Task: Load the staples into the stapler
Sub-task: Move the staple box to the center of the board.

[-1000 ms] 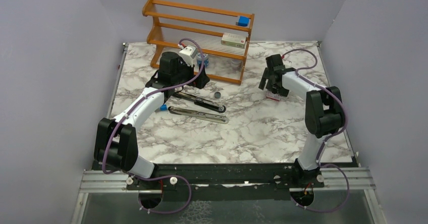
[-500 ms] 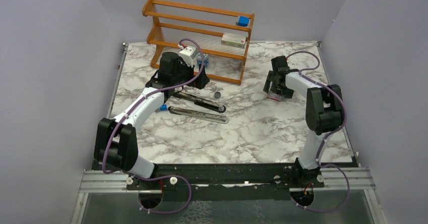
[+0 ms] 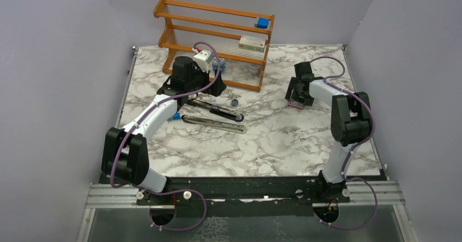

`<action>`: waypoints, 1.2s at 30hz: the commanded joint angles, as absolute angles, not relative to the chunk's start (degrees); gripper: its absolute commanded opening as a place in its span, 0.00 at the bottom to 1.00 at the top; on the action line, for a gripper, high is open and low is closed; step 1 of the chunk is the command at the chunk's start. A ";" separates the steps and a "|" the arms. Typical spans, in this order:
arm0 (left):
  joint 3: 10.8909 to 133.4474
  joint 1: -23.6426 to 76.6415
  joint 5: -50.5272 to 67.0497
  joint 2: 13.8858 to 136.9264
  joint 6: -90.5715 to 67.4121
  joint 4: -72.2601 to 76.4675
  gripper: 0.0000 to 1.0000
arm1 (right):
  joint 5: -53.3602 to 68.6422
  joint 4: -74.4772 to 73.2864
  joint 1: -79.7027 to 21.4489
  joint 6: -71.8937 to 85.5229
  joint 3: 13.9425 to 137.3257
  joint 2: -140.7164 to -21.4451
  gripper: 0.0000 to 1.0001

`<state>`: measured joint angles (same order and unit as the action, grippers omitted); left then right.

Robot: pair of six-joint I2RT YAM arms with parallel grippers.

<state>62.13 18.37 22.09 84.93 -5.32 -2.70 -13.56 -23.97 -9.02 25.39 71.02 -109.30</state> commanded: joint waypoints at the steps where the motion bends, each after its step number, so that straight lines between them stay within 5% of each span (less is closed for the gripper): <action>1: 63.96 18.19 22.51 84.55 -4.84 -2.22 0.99 | -10.63 -24.51 -8.86 25.07 67.50 -109.53 0.72; 18: 63.99 18.14 23.12 84.85 -5.22 -2.17 0.99 | -4.88 -23.03 -10.84 29.09 57.90 -94.29 0.63; 36: 64.27 18.08 21.66 85.25 -7.18 -2.19 0.99 | -14.69 -25.26 -32.33 39.90 55.11 -92.82 0.64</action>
<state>62.15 18.37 22.11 84.95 -5.52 -2.70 -9.54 -25.34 -30.68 37.95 53.82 -91.77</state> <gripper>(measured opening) 0.990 0.677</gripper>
